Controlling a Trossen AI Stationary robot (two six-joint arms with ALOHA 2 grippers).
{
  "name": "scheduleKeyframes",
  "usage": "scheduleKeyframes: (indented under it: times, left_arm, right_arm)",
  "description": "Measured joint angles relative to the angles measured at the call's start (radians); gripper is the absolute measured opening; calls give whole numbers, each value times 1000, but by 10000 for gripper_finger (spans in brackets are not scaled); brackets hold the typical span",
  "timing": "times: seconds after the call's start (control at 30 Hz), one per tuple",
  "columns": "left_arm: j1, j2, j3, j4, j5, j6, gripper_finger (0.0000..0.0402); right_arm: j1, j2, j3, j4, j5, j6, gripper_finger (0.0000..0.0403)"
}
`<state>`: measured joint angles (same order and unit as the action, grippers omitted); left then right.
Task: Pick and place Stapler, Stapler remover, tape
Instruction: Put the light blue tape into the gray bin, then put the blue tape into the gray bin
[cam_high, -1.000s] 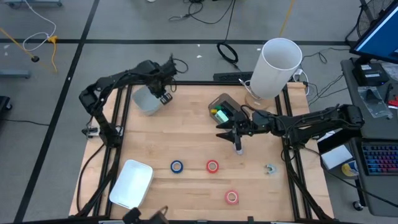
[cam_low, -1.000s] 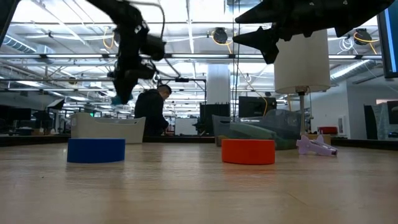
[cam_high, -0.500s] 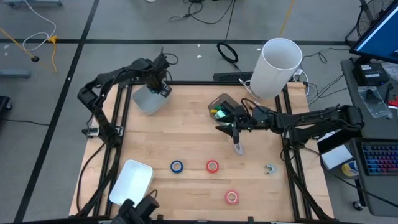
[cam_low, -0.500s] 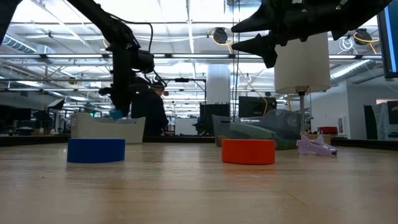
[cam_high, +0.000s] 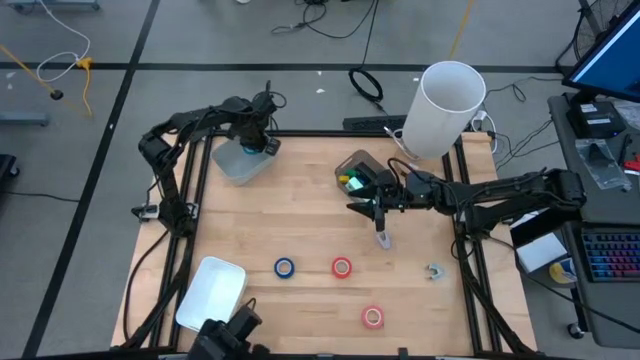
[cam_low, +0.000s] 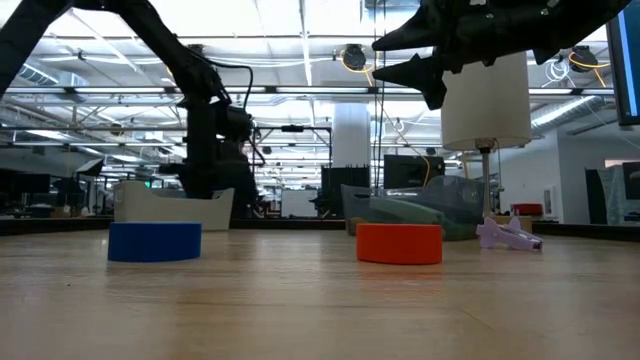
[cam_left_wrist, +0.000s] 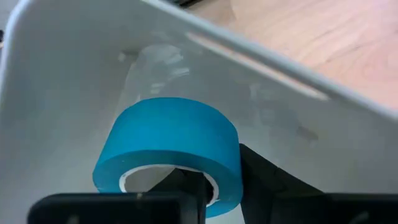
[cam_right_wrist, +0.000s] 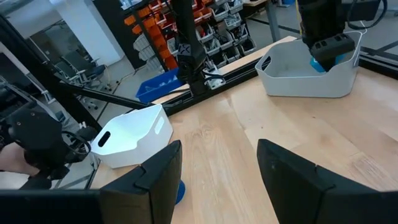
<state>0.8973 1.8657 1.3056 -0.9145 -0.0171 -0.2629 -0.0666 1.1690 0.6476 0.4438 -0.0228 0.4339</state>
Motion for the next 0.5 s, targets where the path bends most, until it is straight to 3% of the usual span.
scheduleKeyframes:
  times: [0.37,0.5]
  left_arm:
    - [6,1,0,60,-10,-28,157]
    - [7,-9,15,21,36,-33,188]
  right_arm:
    - [0,0,0,0,0,0,201]
    - [0,0,0,0,0,0,201]
